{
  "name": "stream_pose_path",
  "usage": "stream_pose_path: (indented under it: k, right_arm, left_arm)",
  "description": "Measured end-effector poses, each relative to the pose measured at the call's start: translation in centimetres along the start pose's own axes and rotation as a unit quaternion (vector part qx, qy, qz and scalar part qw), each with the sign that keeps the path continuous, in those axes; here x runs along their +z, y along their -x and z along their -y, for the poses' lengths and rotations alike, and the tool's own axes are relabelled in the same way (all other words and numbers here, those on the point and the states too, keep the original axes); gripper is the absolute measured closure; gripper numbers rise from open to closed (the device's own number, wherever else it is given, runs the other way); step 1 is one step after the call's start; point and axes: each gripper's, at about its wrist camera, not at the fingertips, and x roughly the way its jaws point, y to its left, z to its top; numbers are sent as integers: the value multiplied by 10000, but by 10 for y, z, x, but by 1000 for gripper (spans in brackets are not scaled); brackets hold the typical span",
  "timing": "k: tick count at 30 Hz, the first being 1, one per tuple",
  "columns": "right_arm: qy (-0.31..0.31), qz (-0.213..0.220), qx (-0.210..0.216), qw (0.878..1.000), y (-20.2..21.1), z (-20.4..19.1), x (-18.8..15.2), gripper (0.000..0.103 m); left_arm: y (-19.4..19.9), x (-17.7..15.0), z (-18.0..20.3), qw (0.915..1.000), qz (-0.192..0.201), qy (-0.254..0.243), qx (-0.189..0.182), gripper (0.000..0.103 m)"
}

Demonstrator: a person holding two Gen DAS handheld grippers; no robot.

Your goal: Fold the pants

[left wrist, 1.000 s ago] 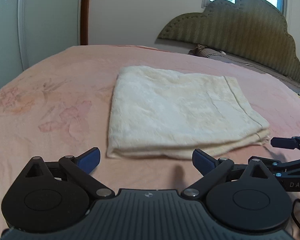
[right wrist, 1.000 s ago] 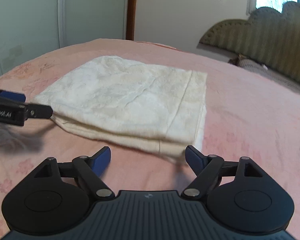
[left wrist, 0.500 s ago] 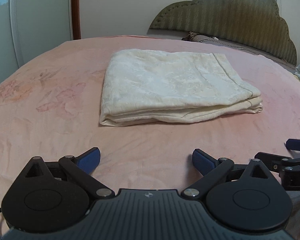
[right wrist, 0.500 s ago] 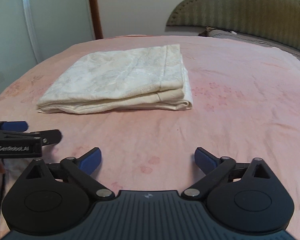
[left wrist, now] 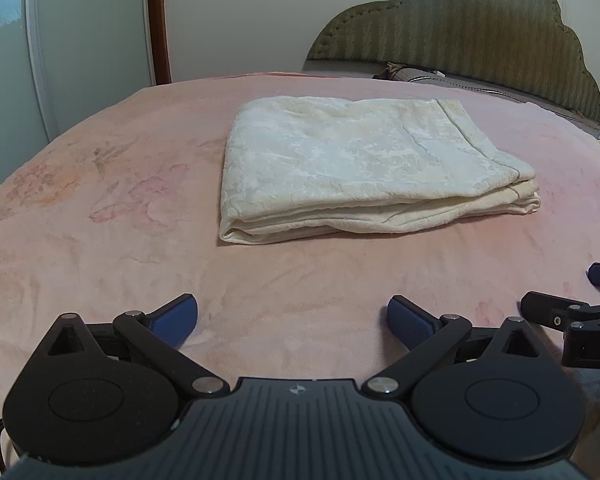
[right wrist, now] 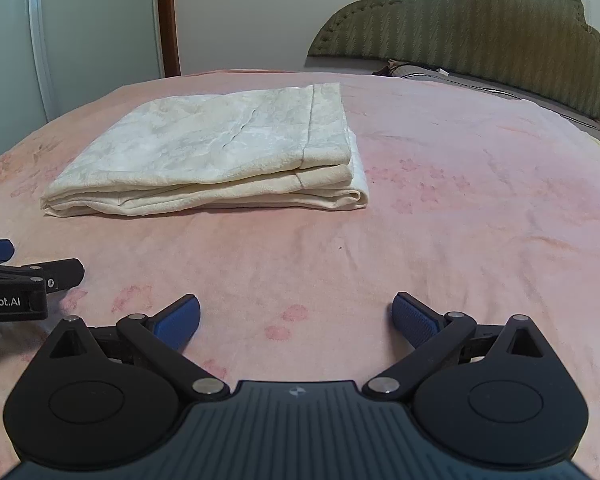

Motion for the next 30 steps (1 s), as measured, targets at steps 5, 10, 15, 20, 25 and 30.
stream_pose_path:
  k: [5, 10, 15, 20, 25, 30]
  right_arm:
    - [4, 2, -2, 10000, 0, 0, 0, 0]
    - [2, 2, -1, 10000, 0, 0, 0, 0]
    - [2, 2, 0, 10000, 0, 0, 0, 0]
    - [2, 3, 0, 10000, 0, 0, 0, 0]
    - [1, 3, 1, 10000, 0, 0, 0, 0]
    - [1, 3, 1, 10000, 0, 0, 0, 0]
  left_arm:
    - [1, -1, 0, 10000, 1, -3, 5, 0]
    - [1, -2, 0, 10000, -17, 17, -13, 0]
    - [1, -2, -1, 10000, -26, 41, -32, 0]
    - [1, -2, 0, 10000, -24, 42, -31, 0]
    - [1, -2, -1, 10000, -25, 40, -32, 0]
    - [1, -2, -1, 10000, -25, 42, -34, 0]
